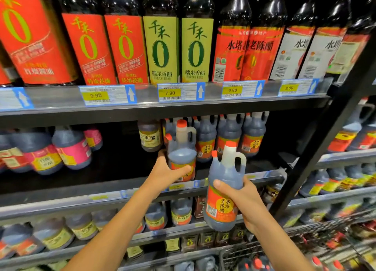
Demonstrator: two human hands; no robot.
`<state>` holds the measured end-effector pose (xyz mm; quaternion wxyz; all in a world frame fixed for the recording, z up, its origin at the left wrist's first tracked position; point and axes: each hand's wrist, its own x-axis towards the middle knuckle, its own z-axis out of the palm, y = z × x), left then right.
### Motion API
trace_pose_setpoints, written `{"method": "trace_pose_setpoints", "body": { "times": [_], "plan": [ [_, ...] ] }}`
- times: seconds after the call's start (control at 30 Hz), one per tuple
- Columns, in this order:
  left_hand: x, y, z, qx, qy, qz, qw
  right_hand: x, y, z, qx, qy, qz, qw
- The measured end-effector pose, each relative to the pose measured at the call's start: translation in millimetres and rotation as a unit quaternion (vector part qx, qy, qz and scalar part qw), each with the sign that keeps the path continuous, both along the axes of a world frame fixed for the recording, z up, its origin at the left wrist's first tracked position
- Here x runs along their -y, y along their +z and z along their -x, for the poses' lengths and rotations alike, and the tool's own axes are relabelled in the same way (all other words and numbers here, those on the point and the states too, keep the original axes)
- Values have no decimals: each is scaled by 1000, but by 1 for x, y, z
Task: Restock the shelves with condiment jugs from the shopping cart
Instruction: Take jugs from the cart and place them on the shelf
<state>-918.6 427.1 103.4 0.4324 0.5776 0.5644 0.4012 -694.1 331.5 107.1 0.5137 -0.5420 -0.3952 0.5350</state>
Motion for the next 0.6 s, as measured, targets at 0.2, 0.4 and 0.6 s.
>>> {"method": "trace_pose_setpoints", "body": {
  "times": [0.2, 0.4, 0.6],
  "plan": [
    [1, -13, 6, -1, 7, -50, 999, -2, 1, 2, 28, -3, -1, 1000],
    [-1, -18, 6, -34, 27, -73, 996, -9, 15, 3, 61, -9, -78, 995],
    [-4, -19, 9, -125, 24, -75, 989, -17, 42, 8, 156, -50, -224, 961]
  ]
}}
